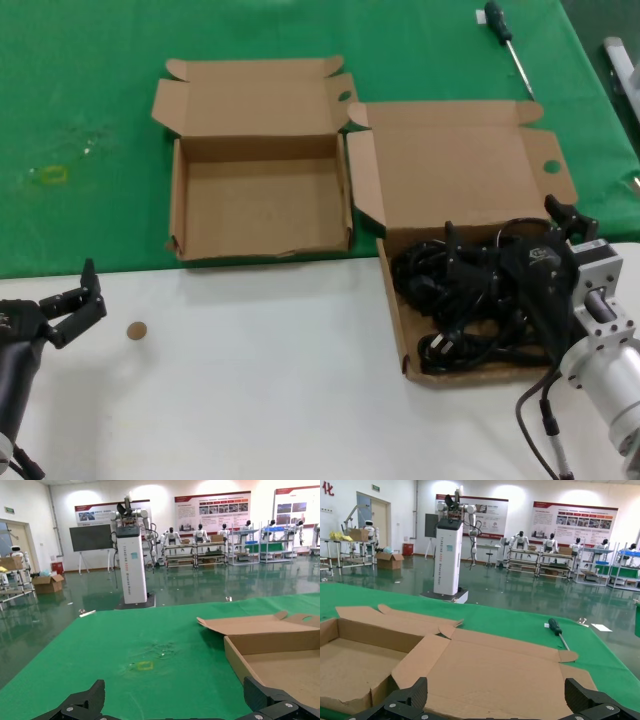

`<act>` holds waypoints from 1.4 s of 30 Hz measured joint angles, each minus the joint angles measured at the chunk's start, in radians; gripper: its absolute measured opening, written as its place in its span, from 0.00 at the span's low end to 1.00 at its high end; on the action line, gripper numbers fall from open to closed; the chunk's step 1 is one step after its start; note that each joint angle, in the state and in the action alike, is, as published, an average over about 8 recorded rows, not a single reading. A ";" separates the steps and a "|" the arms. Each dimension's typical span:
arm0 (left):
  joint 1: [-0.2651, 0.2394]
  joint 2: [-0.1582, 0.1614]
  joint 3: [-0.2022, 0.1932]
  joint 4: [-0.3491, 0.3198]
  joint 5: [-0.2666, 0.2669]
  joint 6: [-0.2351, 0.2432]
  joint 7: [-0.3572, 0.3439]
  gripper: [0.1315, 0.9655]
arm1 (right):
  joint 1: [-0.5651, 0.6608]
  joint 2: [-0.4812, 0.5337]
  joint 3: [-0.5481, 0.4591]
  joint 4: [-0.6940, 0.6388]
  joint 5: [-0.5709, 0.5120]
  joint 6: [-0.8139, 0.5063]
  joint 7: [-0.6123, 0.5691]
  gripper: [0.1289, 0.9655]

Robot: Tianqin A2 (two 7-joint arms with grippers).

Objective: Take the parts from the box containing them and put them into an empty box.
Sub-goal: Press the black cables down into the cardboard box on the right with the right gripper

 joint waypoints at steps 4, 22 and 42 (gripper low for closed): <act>0.000 0.000 0.000 0.000 0.000 0.000 0.000 1.00 | 0.000 0.000 0.000 0.000 0.000 0.000 0.000 1.00; 0.000 0.000 0.000 0.000 0.000 0.000 0.000 1.00 | 0.000 0.000 0.000 0.000 0.000 0.000 0.000 1.00; 0.000 0.000 0.000 0.000 0.000 0.000 0.000 0.92 | -0.002 -0.003 0.004 0.005 0.000 -0.004 -0.001 1.00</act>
